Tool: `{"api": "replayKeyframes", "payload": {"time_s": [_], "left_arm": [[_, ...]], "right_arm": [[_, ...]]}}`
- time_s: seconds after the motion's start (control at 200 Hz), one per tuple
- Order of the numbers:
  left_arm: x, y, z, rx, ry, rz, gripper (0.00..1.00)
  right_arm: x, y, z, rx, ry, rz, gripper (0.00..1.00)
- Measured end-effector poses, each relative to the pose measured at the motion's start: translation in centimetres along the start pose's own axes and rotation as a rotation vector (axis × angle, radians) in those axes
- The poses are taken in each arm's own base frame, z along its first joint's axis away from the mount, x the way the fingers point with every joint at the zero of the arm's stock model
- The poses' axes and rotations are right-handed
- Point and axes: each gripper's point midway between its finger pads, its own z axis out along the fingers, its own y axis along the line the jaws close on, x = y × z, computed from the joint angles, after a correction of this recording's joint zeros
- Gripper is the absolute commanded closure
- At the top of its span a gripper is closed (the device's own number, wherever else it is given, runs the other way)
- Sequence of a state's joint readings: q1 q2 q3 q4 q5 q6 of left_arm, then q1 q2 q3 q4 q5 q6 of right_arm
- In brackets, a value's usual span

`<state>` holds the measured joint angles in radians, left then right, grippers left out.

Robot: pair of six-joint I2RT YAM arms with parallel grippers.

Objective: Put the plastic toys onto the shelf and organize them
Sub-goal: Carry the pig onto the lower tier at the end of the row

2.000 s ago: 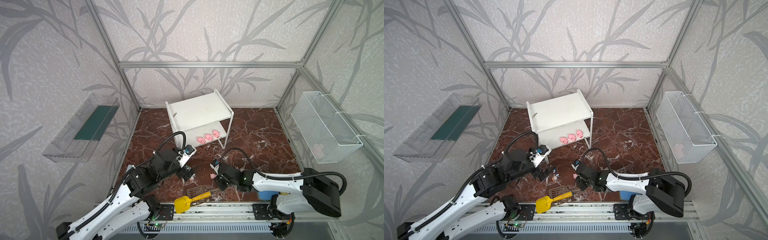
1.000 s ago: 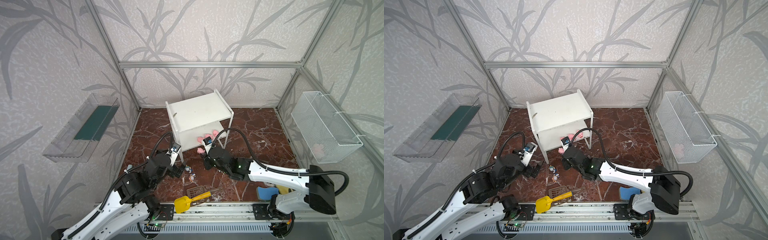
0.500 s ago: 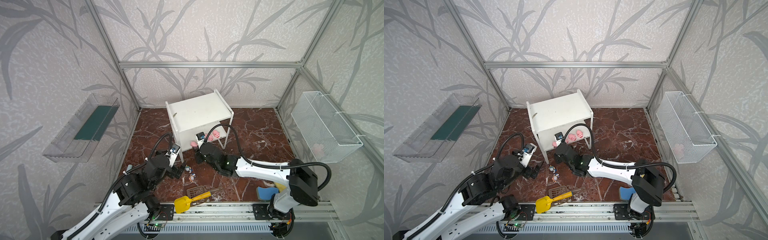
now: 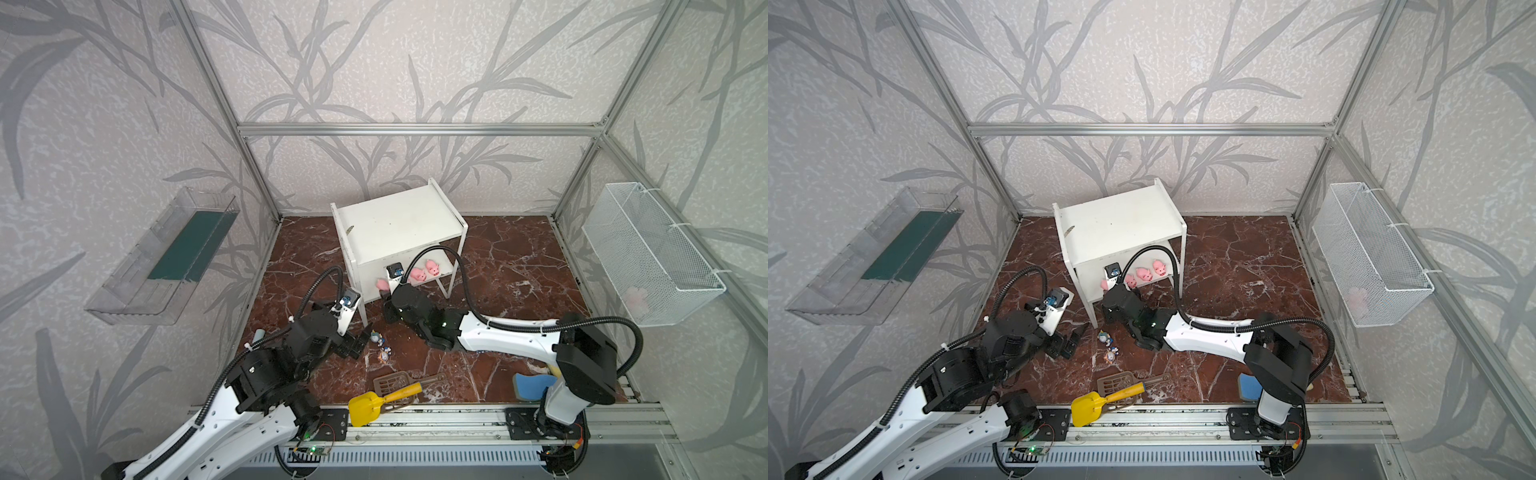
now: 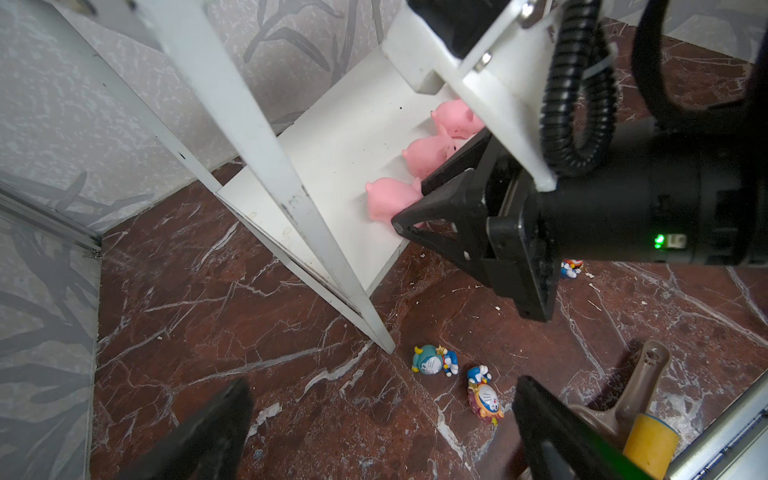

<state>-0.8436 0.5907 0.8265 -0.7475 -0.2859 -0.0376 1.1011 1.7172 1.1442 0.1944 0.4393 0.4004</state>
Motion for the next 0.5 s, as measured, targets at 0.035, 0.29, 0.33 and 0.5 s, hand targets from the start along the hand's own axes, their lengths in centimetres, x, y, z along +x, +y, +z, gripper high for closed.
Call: {"api": "replayKeyframes", "payload": {"time_s": [0.035,0.29,0.33,0.5], "left_arm": [[0.03,-0.02,0.02,0.001,0.001,0.0,0.01],[0.14,-0.2,0.09,0.01,0.004,0.002,0.01],[0.14,-0.22,0.09,0.011,0.003,0.001,0.01],[-0.03,-0.35,0.1,0.018,-0.003,-0.001,0.01]], "right_arm": [[0.02,-0.02,0.14,0.004,-0.002,0.002,0.72],[-0.16,-0.23,0.43,0.022,-0.015,0.022,0.67],[-0.21,-0.26,0.43,0.025,-0.016,0.024,0.65],[-0.29,-0.65,0.5,0.038,-0.018,0.026,0.61]]}}
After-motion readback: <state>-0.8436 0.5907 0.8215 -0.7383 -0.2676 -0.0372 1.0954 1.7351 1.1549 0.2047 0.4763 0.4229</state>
